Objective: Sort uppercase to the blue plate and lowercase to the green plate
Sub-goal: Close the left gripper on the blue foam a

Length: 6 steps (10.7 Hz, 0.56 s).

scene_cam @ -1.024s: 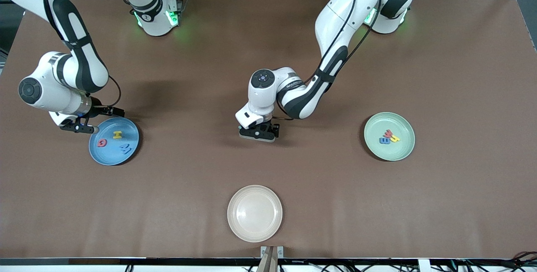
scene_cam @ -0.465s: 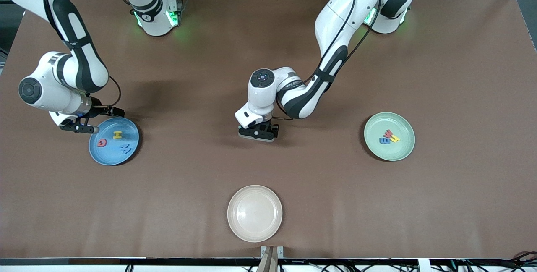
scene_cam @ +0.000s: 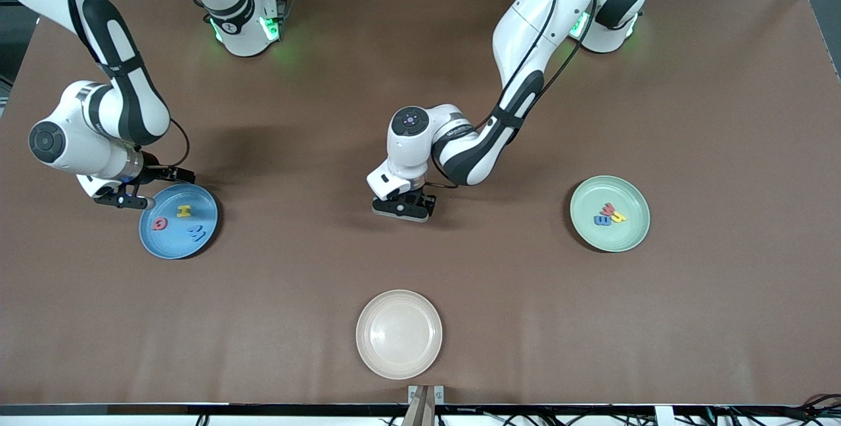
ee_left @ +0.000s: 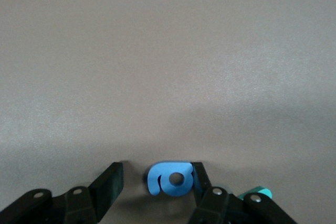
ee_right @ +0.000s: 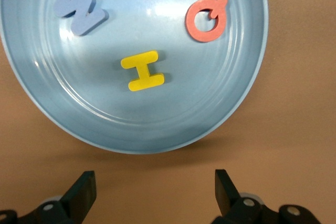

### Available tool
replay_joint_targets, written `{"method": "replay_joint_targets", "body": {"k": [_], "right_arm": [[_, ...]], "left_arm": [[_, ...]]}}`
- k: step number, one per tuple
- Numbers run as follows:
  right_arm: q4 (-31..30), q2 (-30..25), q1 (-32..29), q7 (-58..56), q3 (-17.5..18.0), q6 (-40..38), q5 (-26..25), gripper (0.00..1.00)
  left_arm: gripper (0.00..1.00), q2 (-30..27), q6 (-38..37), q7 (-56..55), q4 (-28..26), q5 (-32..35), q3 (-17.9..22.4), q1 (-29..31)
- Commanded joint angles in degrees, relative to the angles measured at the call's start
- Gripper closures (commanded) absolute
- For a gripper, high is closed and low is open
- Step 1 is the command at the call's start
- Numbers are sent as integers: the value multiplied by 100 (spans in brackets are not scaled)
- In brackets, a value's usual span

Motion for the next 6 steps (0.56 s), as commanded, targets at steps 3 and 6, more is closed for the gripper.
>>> {"method": "replay_joint_targets", "body": {"k": [3, 6], "right_arm": [[-111, -119, -47, -89, 37, 52, 11, 0], [-111, -102, -56, -89, 37, 61, 11, 0]], "left_arm": [[48, 75, -219, 125, 27, 192, 106, -60], [57, 66, -236, 142, 27, 227, 106, -51]]}}
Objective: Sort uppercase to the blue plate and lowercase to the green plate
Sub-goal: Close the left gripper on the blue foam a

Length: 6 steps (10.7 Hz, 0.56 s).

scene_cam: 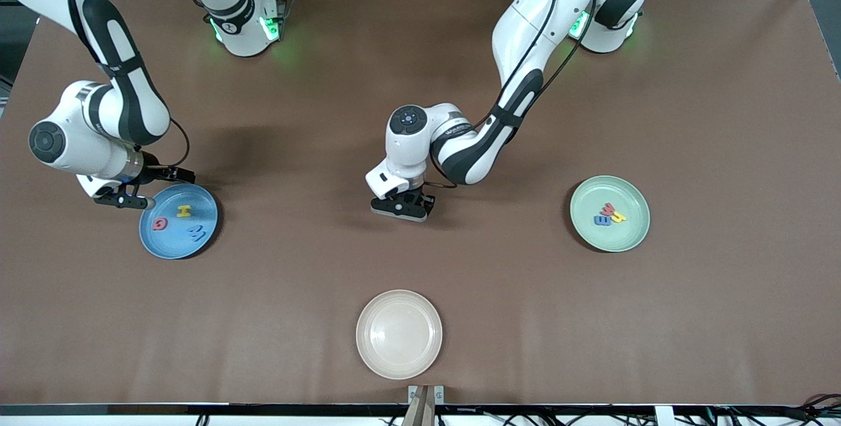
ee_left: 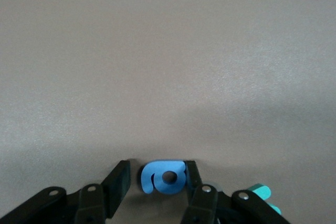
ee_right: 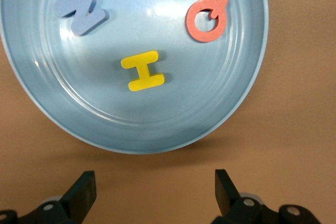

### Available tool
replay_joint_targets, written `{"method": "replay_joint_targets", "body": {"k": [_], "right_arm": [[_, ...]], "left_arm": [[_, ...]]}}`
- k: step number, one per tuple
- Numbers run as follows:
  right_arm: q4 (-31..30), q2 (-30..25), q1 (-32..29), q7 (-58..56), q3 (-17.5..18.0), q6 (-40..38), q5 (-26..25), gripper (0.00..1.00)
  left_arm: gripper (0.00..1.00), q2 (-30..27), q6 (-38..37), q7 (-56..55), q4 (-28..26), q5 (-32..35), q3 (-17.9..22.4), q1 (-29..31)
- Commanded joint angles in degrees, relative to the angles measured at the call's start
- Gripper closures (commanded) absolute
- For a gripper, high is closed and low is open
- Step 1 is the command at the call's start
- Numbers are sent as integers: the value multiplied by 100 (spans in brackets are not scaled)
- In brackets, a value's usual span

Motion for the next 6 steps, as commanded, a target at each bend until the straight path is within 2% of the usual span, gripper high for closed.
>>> {"method": "replay_joint_targets", "body": {"k": [1, 6], "right_arm": [[-111, -102, -47, -90, 37, 60, -4, 0], [-85, -93, -30, -81, 37, 43, -5, 0]], "left_arm": [[62, 83, -204, 67, -19, 194, 106, -38], [76, -14, -529, 444, -19, 186, 106, -12]]}}
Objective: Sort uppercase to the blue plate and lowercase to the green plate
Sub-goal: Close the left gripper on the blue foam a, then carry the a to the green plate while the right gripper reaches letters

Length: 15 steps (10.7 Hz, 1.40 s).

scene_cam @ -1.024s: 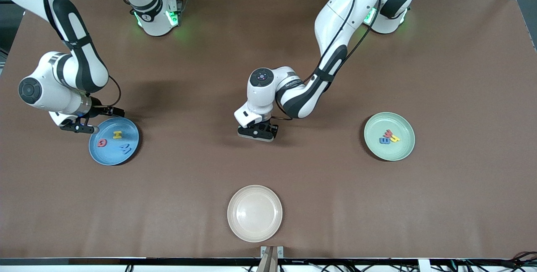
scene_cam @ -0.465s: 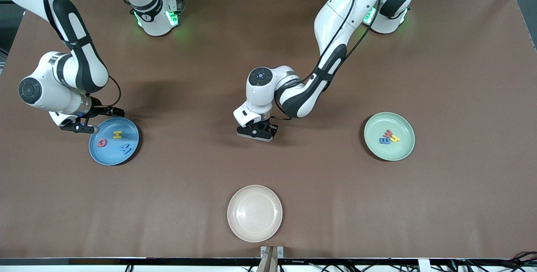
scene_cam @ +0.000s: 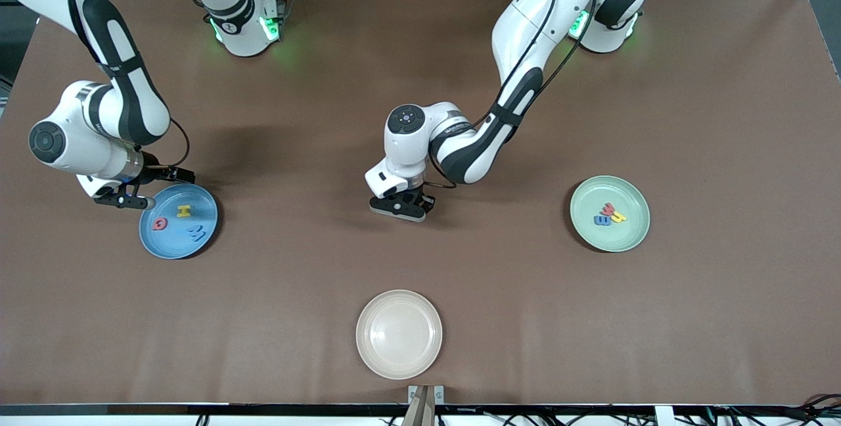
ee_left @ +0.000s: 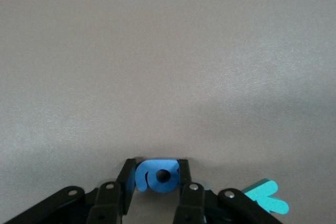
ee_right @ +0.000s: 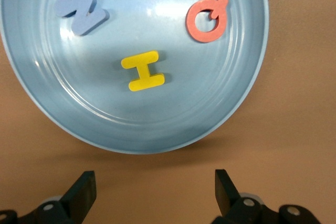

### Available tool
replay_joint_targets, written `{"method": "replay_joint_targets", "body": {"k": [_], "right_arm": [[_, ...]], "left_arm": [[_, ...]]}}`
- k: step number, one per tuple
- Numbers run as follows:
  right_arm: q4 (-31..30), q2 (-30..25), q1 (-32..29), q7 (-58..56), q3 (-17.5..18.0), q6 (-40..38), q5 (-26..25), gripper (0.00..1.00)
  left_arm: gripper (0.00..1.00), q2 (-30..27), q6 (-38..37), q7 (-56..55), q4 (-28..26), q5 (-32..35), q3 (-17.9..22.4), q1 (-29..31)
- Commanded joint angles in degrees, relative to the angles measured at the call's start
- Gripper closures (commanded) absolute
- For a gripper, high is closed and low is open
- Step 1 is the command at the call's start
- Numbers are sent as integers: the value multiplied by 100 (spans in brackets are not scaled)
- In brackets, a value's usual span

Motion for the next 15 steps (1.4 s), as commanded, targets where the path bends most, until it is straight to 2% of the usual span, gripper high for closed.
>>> {"method": "replay_joint_targets", "body": {"k": [1, 5, 7, 8, 10, 12, 15], "right_arm": [[-85, -76, -4, -72, 36, 31, -2, 0], [117, -84, 356, 270, 53, -433, 85, 0], [135, -102, 619, 734, 62, -530, 85, 0], [161, -128, 820, 1085, 80, -566, 85, 0], [205, -154, 1233, 1788, 89, -628, 120, 0], [415, -128, 1848, 2692, 89, -794, 392, 0], [731, -67, 2613, 3888, 89, -795, 586, 0]], "left_arm": [[78, -59, -473, 269, -63, 122, 91, 19], [91, -551, -1299, 1015, -63, 26, 30, 370], [100, -797, -1799, 1158, -150, -35, 12, 529], [100, -946, -2045, 1262, -212, -71, 12, 651], [100, -1437, -2136, 1700, -842, -71, -197, 1185], [100, -2122, -2127, 2061, -1711, -62, -767, 2159], [100, -3054, -1970, 2790, -2898, -54, -1200, 3286]]}}
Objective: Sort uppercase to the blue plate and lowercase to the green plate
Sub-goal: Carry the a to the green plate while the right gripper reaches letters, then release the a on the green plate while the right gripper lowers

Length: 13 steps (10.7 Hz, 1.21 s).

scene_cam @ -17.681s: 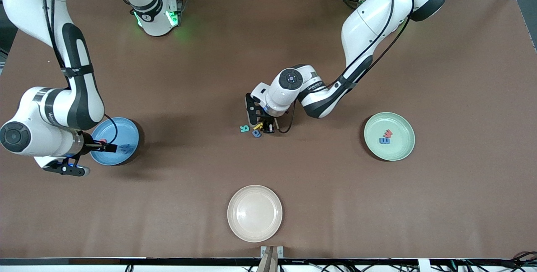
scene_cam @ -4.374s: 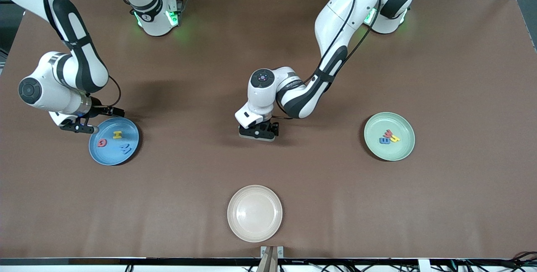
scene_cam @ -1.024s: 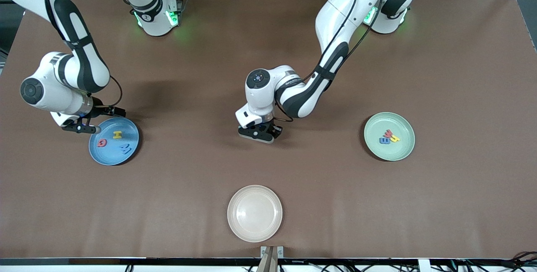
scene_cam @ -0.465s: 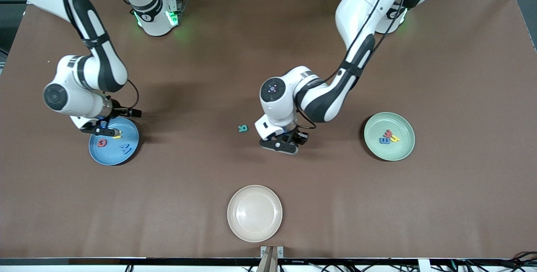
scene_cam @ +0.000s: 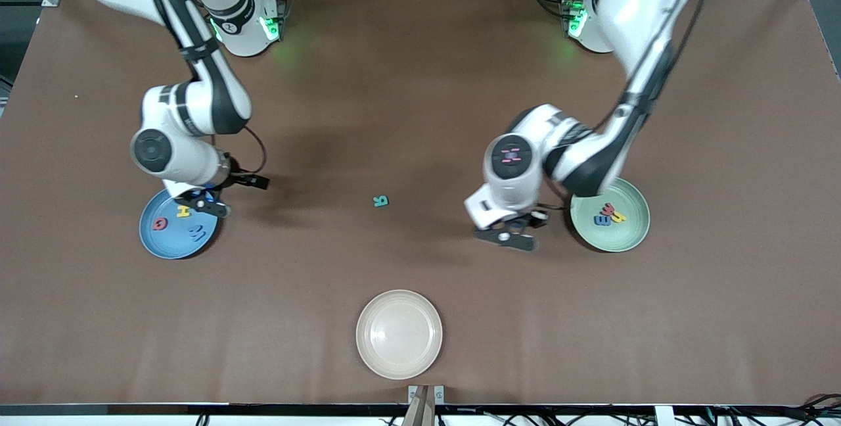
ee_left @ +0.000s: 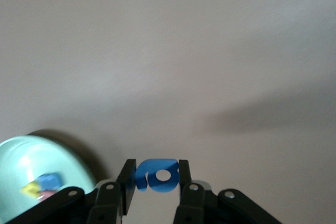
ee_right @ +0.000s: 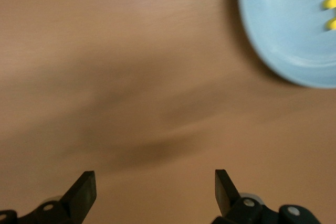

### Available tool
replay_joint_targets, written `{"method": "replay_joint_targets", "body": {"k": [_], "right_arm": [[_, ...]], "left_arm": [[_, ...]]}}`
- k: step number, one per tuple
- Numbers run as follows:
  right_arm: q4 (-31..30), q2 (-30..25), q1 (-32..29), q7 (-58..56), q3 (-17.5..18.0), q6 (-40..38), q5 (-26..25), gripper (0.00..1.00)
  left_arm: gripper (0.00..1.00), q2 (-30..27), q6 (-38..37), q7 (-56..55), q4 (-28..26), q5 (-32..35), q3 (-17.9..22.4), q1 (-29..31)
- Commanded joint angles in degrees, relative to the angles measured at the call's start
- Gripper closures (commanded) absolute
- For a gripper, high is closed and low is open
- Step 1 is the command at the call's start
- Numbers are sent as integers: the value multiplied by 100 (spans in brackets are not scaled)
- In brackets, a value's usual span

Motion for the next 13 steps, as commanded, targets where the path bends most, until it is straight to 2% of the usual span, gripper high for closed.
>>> {"method": "replay_joint_targets", "body": {"k": [1, 3, 5, 7, 11, 12, 13], "right_arm": [[280, 26, 521, 688, -45, -105, 377, 0], [640, 175, 978, 672, -46, 0, 503, 0], [1228, 569, 1331, 812, -46, -60, 512, 0], [1669, 895, 1534, 1459, -46, -78, 512, 0], [2030, 1169, 1552, 2840, -46, -69, 520, 0], [2074, 1204, 1552, 3130, -46, -69, 520, 0], [2153, 1274, 1570, 3481, -46, -61, 520, 0]], "left_arm": [[100, -1025, 448, 679, -1405, -46, -326, 863], [100, -1326, 1316, 1294, -2240, -37, -380, 1531], [100, -1379, 2144, 1875, -2848, 42, -380, 2138], [100, -1380, 2427, 2464, -3026, 103, -380, 2657], [100, -1248, 2692, 2546, -3106, 104, -380, 2905], [87, -1213, 2692, 2537, -3106, 95, -380, 2914], [69, -1204, 2701, 2467, -3106, 77, -380, 2923]]}}
